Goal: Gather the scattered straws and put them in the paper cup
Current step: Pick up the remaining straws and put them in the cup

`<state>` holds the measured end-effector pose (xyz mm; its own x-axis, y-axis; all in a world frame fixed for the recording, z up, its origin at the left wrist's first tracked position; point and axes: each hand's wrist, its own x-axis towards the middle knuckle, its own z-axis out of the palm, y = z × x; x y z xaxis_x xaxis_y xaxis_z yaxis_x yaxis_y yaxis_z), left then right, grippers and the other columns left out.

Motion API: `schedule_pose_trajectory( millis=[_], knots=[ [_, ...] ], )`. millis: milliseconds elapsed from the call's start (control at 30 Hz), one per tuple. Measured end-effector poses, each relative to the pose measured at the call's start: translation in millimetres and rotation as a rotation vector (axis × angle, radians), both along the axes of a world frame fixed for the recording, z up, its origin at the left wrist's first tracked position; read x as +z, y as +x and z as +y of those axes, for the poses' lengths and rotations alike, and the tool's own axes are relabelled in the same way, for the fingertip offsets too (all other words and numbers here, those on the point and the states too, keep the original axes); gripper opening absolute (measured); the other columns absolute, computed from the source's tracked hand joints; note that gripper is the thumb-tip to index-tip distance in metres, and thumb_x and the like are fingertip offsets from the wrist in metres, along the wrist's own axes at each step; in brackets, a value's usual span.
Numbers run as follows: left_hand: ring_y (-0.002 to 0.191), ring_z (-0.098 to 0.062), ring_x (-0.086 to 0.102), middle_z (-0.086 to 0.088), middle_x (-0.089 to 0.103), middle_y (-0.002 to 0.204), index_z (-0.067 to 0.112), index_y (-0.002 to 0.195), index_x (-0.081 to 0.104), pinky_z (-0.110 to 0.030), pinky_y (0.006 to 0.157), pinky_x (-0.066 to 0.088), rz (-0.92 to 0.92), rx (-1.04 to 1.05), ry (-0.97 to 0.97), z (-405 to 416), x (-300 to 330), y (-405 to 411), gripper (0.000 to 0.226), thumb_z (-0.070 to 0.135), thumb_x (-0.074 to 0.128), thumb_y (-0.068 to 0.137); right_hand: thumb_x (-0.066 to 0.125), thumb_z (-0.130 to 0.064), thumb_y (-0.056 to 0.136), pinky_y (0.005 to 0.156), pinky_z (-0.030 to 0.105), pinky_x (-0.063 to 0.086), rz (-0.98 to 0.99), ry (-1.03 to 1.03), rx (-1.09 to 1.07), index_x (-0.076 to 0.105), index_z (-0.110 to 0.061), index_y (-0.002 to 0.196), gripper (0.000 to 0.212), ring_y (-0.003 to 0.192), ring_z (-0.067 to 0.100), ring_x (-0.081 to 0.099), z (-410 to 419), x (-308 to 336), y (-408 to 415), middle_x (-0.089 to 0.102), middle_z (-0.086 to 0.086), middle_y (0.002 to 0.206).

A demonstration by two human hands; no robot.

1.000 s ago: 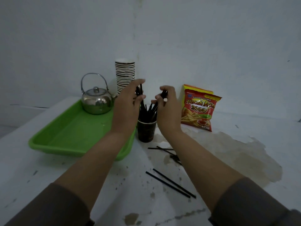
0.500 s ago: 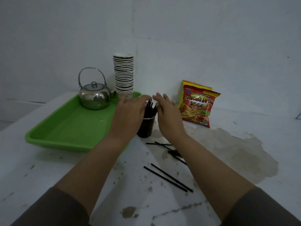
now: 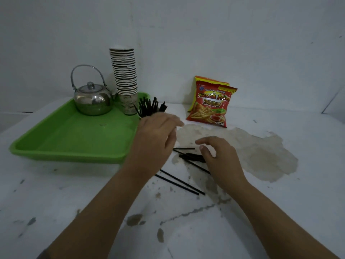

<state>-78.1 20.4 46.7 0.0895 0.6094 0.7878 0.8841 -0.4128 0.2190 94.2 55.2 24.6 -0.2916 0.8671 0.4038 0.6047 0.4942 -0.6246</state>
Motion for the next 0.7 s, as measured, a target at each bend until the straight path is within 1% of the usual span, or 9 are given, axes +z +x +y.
schedule_pose_trajectory(
  millis=[100, 167, 233, 333, 400, 467, 533, 600, 700],
  knots=[
    [0.094, -0.017, 0.060, 0.000, 0.068, 0.096, 0.016, 0.097, 0.065, -0.044, 0.078, 0.047, 0.060, -0.109, -0.129, -3, -22, 11, 0.022, 0.002, 0.056, 0.083, 0.057, -0.010, 0.087, 0.077, 0.020, 0.031, -0.146, 0.041, 0.001, 0.068, -0.016, 0.099, 0.017, 0.096, 0.021, 0.054, -4, -14, 18, 0.068, 0.003, 0.101],
    [0.092, -0.014, 0.058, 0.003, 0.068, 0.097, 0.020, 0.100, 0.065, -0.040, 0.077, 0.046, 0.086, -0.167, -0.259, -5, -35, 12, 0.019, 0.014, 0.052, 0.087, 0.059, -0.011, 0.086, 0.074, 0.023, 0.031, -0.206, 0.047, 0.016, 0.068, -0.015, 0.099, 0.017, 0.090, 0.022, 0.053, -4, -18, 26, 0.068, 0.004, 0.098],
    [0.092, -0.011, 0.057, 0.004, 0.069, 0.098, 0.022, 0.102, 0.067, -0.034, 0.080, 0.046, 0.106, -0.241, -0.412, -7, -41, 10, 0.025, 0.028, 0.047, 0.087, 0.059, -0.013, 0.086, 0.074, 0.023, 0.029, -0.242, 0.040, 0.040, 0.067, -0.016, 0.103, 0.019, 0.090, 0.020, 0.052, -2, -20, 29, 0.068, 0.003, 0.100],
    [0.095, -0.011, 0.058, 0.000, 0.070, 0.100, 0.021, 0.100, 0.071, -0.023, 0.083, 0.042, 0.152, -0.281, -0.624, -7, -39, 4, 0.031, 0.033, 0.053, 0.078, 0.059, -0.014, 0.084, 0.076, 0.031, 0.038, -0.324, 0.080, 0.104, 0.066, -0.014, 0.108, 0.025, 0.093, 0.027, 0.056, -1, -24, 26, 0.068, 0.007, 0.101],
    [0.092, -0.008, 0.054, -0.001, 0.071, 0.095, 0.021, 0.095, 0.073, -0.009, 0.077, 0.035, 0.174, -0.321, -0.637, -5, -40, 1, 0.029, 0.032, 0.058, 0.072, 0.060, -0.014, 0.081, 0.078, 0.037, 0.042, -0.407, 0.125, 0.116, 0.064, -0.014, 0.111, 0.030, 0.095, 0.030, 0.058, -2, -28, 24, 0.068, 0.007, 0.103],
    [0.091, -0.008, 0.051, -0.001, 0.072, 0.087, 0.021, 0.089, 0.075, -0.003, 0.077, 0.031, 0.205, -0.374, -0.627, -4, -43, 1, 0.025, 0.031, 0.066, 0.068, 0.060, -0.014, 0.080, 0.079, 0.038, 0.041, -0.451, 0.165, 0.115, 0.062, -0.016, 0.114, 0.034, 0.099, 0.030, 0.057, -3, -31, 24, 0.067, 0.006, 0.107],
    [0.088, -0.009, 0.051, -0.002, 0.073, 0.084, 0.021, 0.087, 0.075, -0.006, 0.075, 0.032, 0.232, -0.401, -0.647, -4, -46, 3, 0.026, 0.031, 0.069, 0.064, 0.055, -0.017, 0.082, 0.082, 0.039, 0.040, -0.473, 0.176, 0.118, 0.059, -0.018, 0.118, 0.036, 0.104, 0.028, 0.054, -4, -32, 24, 0.065, 0.004, 0.112],
    [0.087, -0.009, 0.050, -0.002, 0.073, 0.084, 0.021, 0.087, 0.075, -0.010, 0.072, 0.033, 0.248, -0.398, -0.659, -4, -47, 4, 0.027, 0.031, 0.070, 0.063, 0.054, -0.019, 0.086, 0.086, 0.039, 0.037, -0.495, 0.167, 0.129, 0.056, -0.019, 0.122, 0.036, 0.109, 0.027, 0.051, -4, -32, 23, 0.062, 0.002, 0.117],
    [0.090, -0.009, 0.049, -0.002, 0.072, 0.087, 0.022, 0.089, 0.075, -0.008, 0.072, 0.032, 0.220, -0.380, -0.678, -6, -48, 5, 0.027, 0.032, 0.068, 0.065, 0.054, -0.019, 0.088, 0.085, 0.039, 0.037, -0.530, 0.180, 0.119, 0.055, -0.019, 0.123, 0.034, 0.108, 0.027, 0.050, -3, -34, 24, 0.062, 0.002, 0.117]
  ],
)
